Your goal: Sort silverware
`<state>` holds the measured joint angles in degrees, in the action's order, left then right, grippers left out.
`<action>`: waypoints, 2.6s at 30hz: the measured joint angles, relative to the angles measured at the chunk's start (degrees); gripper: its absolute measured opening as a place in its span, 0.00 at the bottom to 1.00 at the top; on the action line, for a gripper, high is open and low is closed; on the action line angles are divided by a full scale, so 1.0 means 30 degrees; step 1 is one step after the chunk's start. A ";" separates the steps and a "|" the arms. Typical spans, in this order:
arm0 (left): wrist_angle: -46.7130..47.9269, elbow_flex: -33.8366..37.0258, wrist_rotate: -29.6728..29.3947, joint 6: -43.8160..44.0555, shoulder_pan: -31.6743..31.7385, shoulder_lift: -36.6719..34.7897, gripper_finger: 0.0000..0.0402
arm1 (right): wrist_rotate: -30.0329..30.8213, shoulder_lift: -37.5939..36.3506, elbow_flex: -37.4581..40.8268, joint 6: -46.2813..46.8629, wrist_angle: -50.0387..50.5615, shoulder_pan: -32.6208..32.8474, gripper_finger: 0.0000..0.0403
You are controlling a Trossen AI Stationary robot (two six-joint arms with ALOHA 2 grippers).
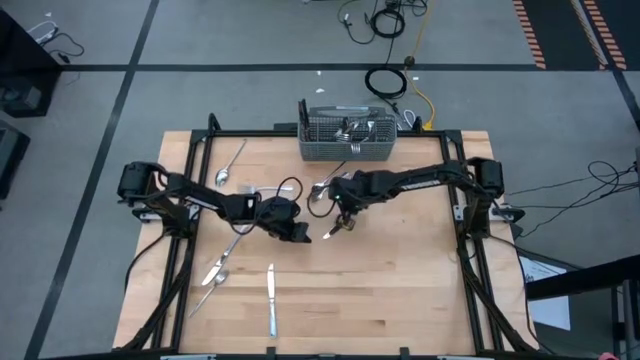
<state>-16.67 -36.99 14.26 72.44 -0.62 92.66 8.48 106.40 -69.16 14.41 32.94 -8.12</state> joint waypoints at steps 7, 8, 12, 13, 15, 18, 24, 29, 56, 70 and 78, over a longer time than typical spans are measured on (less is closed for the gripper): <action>-0.0496 -0.0015 -0.0229 0.0659 -0.0884 -0.0007 0.18 | -0.0053 -0.0112 0.1332 -0.1046 0.0863 -0.1036 0.00; -0.0558 -0.0015 -0.0258 0.0775 -0.0965 -0.0007 0.18 | -0.0196 -0.0091 0.1480 -0.1046 0.0833 -0.1209 0.00; -0.0911 -0.0022 -0.0336 0.1249 -0.1146 -0.0022 0.18 | -0.0254 -0.0091 0.1670 -0.1093 0.0674 -0.1830 0.00; -0.0904 -0.0022 -0.0339 0.1256 -0.1201 -0.0022 0.18 | -0.0328 -0.0083 0.1704 -0.1112 0.0676 -0.1936 0.00; -0.0922 -0.0022 -0.0343 0.1256 -0.1226 -0.0022 0.18 | -0.0408 -0.0076 0.1747 -0.1112 0.0732 -0.2106 0.00; -0.0908 -0.0022 -0.0343 0.1263 -0.1226 -0.0022 0.18 | -0.0595 -0.0083 0.1739 -0.1022 0.0651 -0.2308 0.00; -0.1082 -0.0022 -0.0358 0.1256 -0.1219 -0.0022 0.18 | -0.1288 -0.0076 0.2163 -0.0094 -0.0456 -0.2475 0.00; -0.1129 -0.0022 -0.0358 0.1249 -0.1219 -0.0022 0.18 | -0.1732 -0.0048 0.2786 0.1073 -0.1244 -0.2413 0.00; -0.6022 0.0000 -0.6091 0.0242 -0.0330 -0.0003 0.18 | 0.0339 -0.7326 0.3801 0.8676 0.3200 0.2934 0.00; -1.0676 0.0000 -0.2343 0.1256 0.0093 0.0000 0.18 | -0.0548 -0.7595 0.8137 1.8595 -0.3427 0.5375 0.46; -1.0626 0.0000 -0.1745 0.1256 0.0078 0.0007 0.18 | 0.1616 -0.6906 0.8209 2.1456 -0.4299 0.6124 0.45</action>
<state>-48.54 -36.99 9.03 76.20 -0.38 92.68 13.33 85.68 -44.53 78.78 20.04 10.26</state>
